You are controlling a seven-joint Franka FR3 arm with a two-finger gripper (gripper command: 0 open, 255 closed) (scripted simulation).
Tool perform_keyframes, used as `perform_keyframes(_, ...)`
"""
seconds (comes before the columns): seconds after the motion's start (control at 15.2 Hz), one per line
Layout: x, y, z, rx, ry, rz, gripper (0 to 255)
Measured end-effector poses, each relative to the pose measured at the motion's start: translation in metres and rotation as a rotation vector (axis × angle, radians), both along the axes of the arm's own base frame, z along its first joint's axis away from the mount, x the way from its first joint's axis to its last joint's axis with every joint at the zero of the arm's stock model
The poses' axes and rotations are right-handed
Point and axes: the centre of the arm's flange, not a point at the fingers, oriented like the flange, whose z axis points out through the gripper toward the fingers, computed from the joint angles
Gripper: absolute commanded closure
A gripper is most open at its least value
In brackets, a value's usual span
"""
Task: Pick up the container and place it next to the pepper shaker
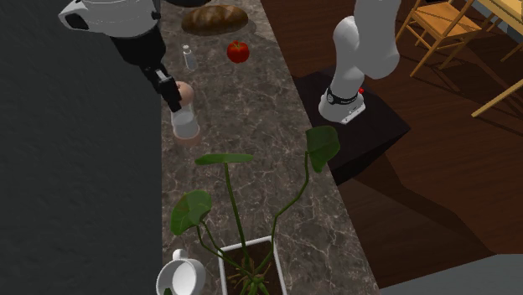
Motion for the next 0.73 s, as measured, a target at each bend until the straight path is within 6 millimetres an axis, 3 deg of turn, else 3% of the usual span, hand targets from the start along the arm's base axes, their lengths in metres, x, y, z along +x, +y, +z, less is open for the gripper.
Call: perform_keyframes(0.73, -0.068, -0.127, 0.021, 0.0, 0.0, 0.0, 255)
